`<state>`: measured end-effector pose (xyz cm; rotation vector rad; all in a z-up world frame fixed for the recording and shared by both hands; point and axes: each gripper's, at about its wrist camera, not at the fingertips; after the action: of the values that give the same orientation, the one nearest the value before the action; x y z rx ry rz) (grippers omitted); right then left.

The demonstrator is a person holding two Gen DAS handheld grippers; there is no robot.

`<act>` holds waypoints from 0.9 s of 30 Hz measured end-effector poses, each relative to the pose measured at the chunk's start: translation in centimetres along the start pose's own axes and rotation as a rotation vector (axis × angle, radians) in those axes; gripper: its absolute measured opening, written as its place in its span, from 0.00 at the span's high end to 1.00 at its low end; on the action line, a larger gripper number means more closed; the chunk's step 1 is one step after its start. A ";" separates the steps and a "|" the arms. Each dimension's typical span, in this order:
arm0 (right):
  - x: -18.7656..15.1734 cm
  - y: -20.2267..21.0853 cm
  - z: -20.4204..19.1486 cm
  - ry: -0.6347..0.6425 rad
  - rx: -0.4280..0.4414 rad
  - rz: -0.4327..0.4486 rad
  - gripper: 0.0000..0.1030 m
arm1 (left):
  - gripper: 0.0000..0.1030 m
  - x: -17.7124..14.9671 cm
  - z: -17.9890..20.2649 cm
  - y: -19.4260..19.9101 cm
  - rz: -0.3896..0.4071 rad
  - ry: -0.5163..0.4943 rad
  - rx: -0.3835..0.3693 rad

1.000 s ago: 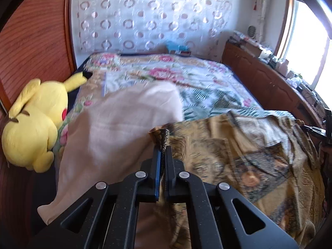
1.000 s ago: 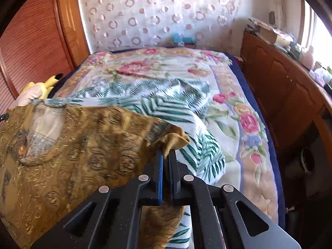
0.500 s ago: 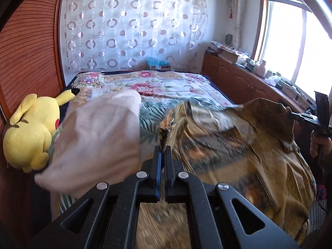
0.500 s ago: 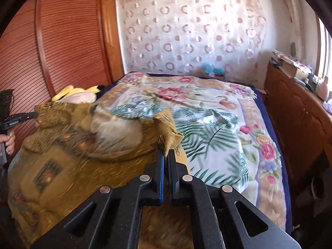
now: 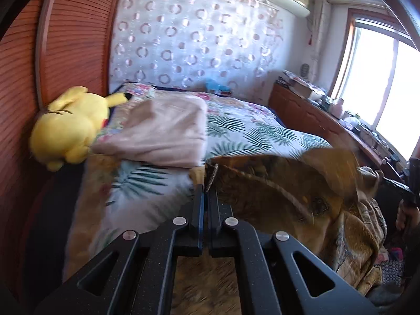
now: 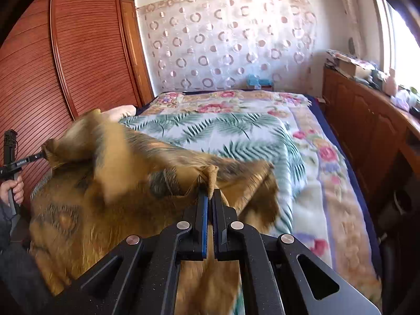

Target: Fold small clothes

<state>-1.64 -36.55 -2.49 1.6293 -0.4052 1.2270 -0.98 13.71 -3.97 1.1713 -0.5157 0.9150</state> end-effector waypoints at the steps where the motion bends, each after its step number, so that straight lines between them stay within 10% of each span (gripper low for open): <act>1: -0.6 0.7 0.2 -0.007 -0.005 -0.004 0.97 | 0.98 0.0 -0.3 0.7 0.012 0.001 0.007; 15: -2.0 5.0 -1.4 0.008 0.003 -0.110 0.97 | 0.87 -1.3 -1.5 3.4 0.026 -0.062 0.097; 25: -0.5 6.0 -0.9 0.012 -0.025 -0.075 0.76 | 0.21 0.9 -1.8 3.9 0.058 -0.027 0.068; 27: -0.1 6.5 -0.9 0.017 -0.026 -0.053 0.68 | 0.21 1.4 -1.7 3.5 0.062 -0.032 0.056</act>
<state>-7.01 -38.60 0.70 1.5972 -0.3635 1.1903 -3.34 16.10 -1.53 1.2275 -0.5573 0.9704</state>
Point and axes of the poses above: each gripper's, at about its wrist camera, not at the fingertips, and y roughly against the way its jaws point, z to its right, x to its top, and after that the axes turned 9 degrees about y, right-handed
